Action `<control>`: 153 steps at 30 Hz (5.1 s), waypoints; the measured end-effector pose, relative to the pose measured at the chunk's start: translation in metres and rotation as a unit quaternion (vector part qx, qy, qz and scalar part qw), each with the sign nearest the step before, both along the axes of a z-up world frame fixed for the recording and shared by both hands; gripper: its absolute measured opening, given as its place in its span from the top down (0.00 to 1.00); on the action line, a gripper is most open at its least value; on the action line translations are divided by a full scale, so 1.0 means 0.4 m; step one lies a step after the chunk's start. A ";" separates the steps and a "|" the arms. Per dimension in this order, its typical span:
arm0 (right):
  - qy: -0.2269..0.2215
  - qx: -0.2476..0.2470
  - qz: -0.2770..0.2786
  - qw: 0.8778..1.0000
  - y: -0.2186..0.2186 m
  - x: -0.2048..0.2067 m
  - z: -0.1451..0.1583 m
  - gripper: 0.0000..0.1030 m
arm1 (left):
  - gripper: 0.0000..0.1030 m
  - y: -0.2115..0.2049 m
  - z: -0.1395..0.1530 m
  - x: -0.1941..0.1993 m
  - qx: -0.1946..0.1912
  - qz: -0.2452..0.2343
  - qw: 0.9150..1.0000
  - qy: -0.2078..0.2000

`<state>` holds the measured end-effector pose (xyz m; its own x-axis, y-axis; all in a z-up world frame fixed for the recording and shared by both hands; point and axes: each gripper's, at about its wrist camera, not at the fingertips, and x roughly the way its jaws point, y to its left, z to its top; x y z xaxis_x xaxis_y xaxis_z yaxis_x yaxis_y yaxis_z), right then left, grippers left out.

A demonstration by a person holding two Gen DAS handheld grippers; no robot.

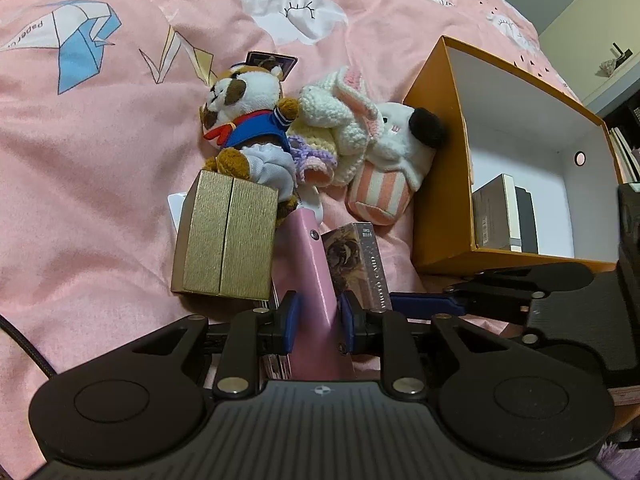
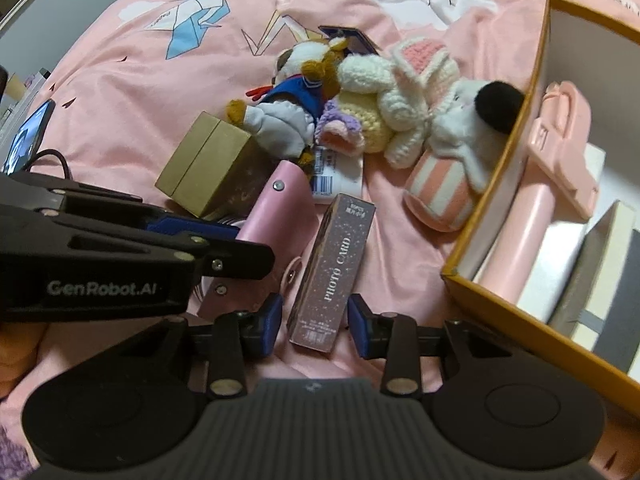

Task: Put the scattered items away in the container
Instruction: 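Grasp the pink case with the left tool while the right tool grasps the PHOTO CARD box, then lift the pink case with the left tool while the right tool lifts the PHOTO CARD box, then lower the pink case and PHOTO CARD box into the orange box with both tools, then open both tools to release the items inside the orange box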

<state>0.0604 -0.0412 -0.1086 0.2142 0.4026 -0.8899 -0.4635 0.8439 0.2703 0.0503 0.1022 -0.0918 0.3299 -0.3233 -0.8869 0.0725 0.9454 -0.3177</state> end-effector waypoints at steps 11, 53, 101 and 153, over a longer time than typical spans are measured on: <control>0.013 0.007 -0.016 1.000 0.016 0.040 -0.044 0.68 | 0.70 -0.021 -0.012 0.022 0.024 0.003 1.000 0.014; -0.186 0.115 -0.182 0.959 -0.394 -0.039 0.312 0.75 | 0.80 -0.205 0.291 0.065 -0.071 -0.039 0.983 -0.166; -0.004 -0.008 -0.288 0.958 -0.587 0.090 0.046 0.75 | 0.79 -0.550 0.036 0.225 -0.055 -0.119 0.991 0.034; 0.027 -0.091 -0.170 0.981 -0.500 0.165 -0.019 0.99 | 0.78 -0.211 0.118 0.131 -0.010 0.009 0.999 -0.051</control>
